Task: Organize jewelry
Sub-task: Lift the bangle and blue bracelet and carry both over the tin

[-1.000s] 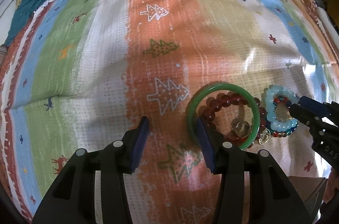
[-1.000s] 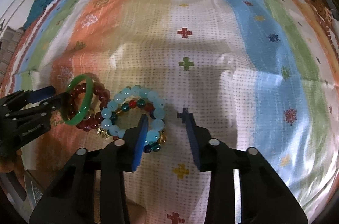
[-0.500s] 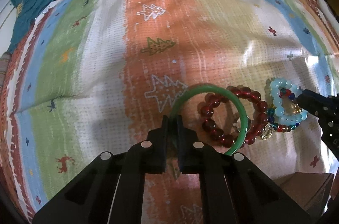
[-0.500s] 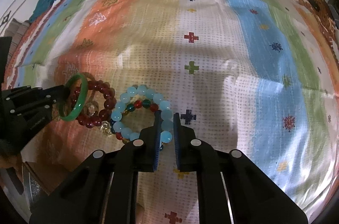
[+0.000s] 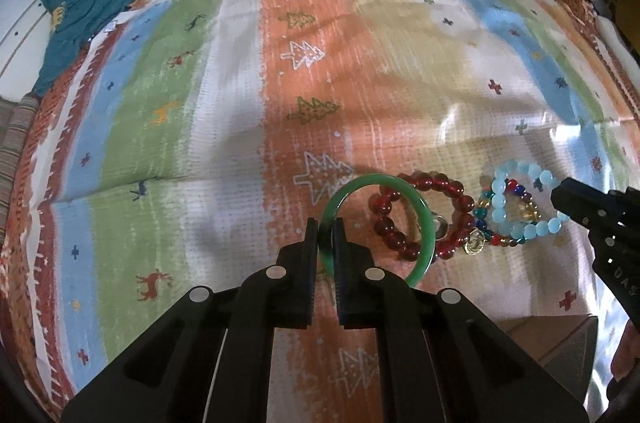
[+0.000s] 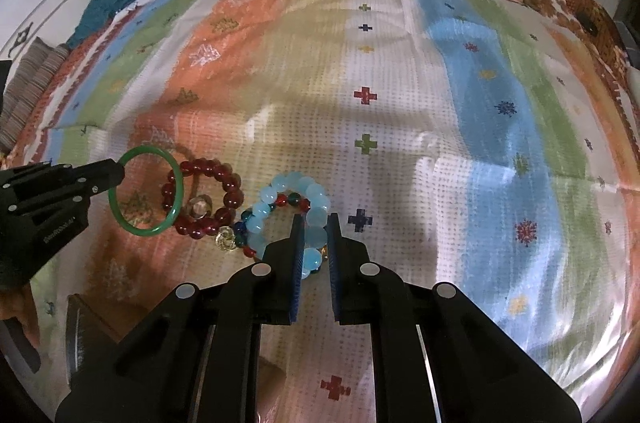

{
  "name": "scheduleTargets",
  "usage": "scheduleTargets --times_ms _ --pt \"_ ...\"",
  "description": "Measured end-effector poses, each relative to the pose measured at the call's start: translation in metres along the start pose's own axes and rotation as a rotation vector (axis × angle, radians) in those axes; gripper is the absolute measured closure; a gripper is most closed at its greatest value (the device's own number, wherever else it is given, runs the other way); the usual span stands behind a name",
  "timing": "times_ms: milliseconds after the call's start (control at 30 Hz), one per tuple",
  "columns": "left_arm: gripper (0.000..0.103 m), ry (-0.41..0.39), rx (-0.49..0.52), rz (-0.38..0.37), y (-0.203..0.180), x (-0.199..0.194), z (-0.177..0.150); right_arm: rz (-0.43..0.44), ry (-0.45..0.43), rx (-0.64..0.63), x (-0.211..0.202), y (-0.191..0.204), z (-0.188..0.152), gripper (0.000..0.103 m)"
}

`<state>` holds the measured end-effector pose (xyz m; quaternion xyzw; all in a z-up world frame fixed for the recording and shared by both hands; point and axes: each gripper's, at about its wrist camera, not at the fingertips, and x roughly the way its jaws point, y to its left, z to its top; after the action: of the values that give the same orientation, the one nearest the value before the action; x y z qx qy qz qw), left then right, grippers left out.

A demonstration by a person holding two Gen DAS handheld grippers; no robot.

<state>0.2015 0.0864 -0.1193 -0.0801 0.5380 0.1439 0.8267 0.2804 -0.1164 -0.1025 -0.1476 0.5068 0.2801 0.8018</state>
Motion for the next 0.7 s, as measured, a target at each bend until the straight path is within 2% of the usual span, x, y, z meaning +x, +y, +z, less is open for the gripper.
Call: scheduleTargets --times_ms 500,700 --pt "0.096 -0.042 -0.023 -0.024 0.005 -0.029 -0.003 0.001 -0.052 0.015 -0.025 -0.002 -0.003 0.091" --pt "0.096 -0.068 -0.028 -0.040 -0.001 -0.046 -0.006 -0.052 -0.104 -0.026 -0.046 0.006 -0.006 0.091"
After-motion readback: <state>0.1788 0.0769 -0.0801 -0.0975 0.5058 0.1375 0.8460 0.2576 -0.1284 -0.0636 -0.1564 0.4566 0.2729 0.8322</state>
